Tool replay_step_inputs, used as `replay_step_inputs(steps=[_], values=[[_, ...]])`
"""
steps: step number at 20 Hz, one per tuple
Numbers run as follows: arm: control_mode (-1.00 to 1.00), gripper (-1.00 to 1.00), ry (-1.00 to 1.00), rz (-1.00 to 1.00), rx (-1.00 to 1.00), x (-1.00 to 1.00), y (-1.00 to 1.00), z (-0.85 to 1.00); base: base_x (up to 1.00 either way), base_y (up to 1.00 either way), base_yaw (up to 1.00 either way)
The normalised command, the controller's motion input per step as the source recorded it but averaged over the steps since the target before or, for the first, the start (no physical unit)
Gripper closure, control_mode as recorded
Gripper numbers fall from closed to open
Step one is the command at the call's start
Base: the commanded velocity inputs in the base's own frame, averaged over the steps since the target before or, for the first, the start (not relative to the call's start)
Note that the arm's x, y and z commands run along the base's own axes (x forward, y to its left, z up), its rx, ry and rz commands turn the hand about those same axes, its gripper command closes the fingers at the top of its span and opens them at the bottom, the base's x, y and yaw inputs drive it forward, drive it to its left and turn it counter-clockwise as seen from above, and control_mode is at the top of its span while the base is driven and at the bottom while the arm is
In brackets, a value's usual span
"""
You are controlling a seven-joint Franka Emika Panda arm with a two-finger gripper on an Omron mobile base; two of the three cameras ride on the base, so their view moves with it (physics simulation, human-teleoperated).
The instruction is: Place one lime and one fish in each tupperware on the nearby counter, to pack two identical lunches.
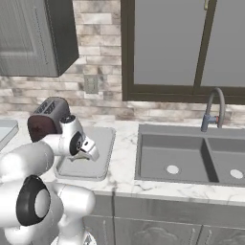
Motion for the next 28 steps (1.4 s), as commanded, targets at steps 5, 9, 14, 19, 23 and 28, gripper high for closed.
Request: replay_step_inputs(steps=[5, 9, 14, 19, 23, 28], values=[[-1.00, -1.00, -0.01, -0.18, -0.04, 0.66, 0.00, -0.32, 0.00, 0.00, 0.00], [-1.00, -1.00, 0.00, -0.02, 0.00, 0.04, 0.00, 0.13, 0.00, 0.00, 0.00], [-1.00, -1.00, -0.01, -0.07, 0.00, 0.00, 0.00, 0.64, 0.00, 0.00, 0.00], [-1.00, -1.00, -0.06, -0.06, 0.07, -0.56, -0.05, 0.90, 0.00, 0.00, 0.00], [-1.00, -1.00, -0.36, 0.00, 0.03, -1.00, -0.04, 1.00, 0.00, 0.00, 0.00], [-1.00, -1.00, -0.47, 0.00, 0.03, -1.00, -0.23, 0.79, 0.00, 0.00, 0.00]])
